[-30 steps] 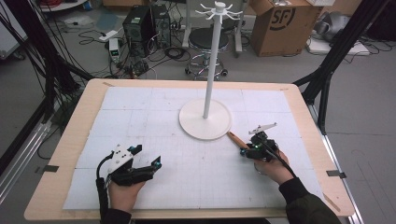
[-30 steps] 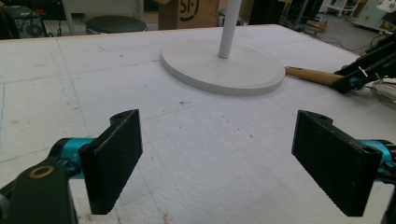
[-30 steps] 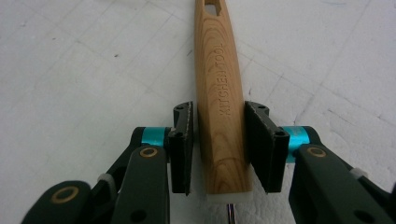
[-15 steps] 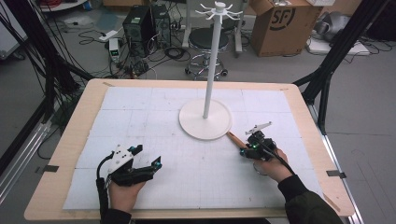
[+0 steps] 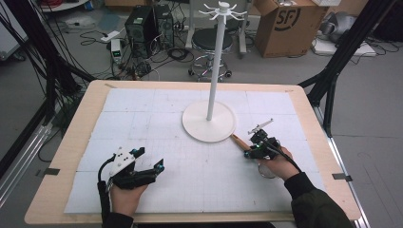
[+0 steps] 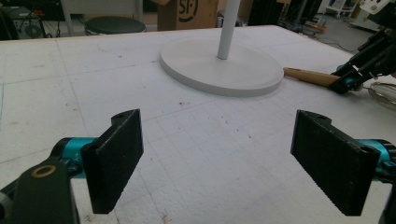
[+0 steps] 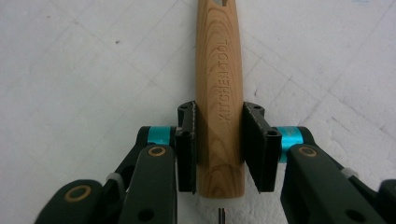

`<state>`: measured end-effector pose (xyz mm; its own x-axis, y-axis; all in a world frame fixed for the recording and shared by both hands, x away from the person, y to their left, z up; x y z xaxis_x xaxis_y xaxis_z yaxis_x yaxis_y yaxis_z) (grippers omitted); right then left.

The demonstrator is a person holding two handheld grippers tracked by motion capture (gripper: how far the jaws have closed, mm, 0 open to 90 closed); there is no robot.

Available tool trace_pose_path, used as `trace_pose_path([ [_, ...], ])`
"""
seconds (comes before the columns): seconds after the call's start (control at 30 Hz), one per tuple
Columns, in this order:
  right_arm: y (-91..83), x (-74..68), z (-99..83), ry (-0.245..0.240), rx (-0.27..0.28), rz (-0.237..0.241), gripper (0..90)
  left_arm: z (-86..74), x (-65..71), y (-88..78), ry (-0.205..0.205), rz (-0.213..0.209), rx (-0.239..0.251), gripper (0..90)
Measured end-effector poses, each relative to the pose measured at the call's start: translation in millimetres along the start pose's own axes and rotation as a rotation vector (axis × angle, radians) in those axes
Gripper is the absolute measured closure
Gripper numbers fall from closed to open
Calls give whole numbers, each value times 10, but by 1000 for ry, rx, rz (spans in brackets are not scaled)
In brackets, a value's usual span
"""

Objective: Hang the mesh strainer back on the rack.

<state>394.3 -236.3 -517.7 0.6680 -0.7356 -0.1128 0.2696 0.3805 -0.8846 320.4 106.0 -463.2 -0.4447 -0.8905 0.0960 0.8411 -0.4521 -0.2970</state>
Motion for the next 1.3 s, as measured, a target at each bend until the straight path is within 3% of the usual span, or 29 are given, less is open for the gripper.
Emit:
trace_pose_path([
  [0.2, -46, -15, 16, 5, 45, 21, 687, 6, -11, 12, -4, 4, 2, 175],
  [0.3, -173, -54, 86, 10, 115, 39, 686, 3, -5, 9, 0, 2, -2, 175],
  [0.33, -173, -54, 86, 10, 115, 39, 686, 3, -5, 7, 0, 1, -2, 175],
  [0.47, -354, -90, 215, 5, 239, 51, 685, 10, -3, 2, -1, 3, 4, 175],
  [0.57, -530, -158, 384, 2, 388, 66, 685, 12, 1, 3, -4, -1, 4, 175],
  [0.6, -642, -196, 489, -8, 465, 66, 685, 13, 3, 3, -5, -1, 5, 175],
  [0.63, -642, -196, 489, -8, 465, 66, 685, 14, 4, 3, -4, 0, 6, 175],
  [0.7, -725, -219, 574, -8, 523, 70, 685, 16, 6, -1, -4, -2, 7, 175],
  [0.8, -785, -236, 647, 4, 565, 96, 685, 14, -1, -1, -3, -3, 6, 175],
  [0.83, -834, -256, 697, 19, 607, 133, 685, 14, 0, -1, -5, -3, 6, 175],
  [0.87, -834, -256, 697, 19, 607, 133, 685, 14, 0, -3, -1, -5, 6, 175],
  [1.03, -1003, -242, 833, 34, 755, 171, 684, 13, 1, -4, -5, -6, 6, 176],
  [1.23, -1230, -251, 1025, 45, 895, 211, 684, 15, -1, -7, -12, -3, 7, 177],
  [1.27, -1305, -282, 1099, 54, 933, 252, 684, 14, -1, -7, -11, -3, 7, 178],
  [1.3, -1305, -282, 1099, 54, 933, 252, 684, 11, 0, -7, -9, -2, 4, 178],
])
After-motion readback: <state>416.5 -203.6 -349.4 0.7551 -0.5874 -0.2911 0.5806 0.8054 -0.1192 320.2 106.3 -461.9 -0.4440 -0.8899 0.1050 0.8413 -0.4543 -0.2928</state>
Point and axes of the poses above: each handheld gripper's, and its own axes: y roughly forward along the jaws, z roughly out of its top, x roughly to its right, the point moved 10 cm from there along y, roughly forward along the jaws, and after that the axes turned 7 degrees about z, right-handed, at the moved point
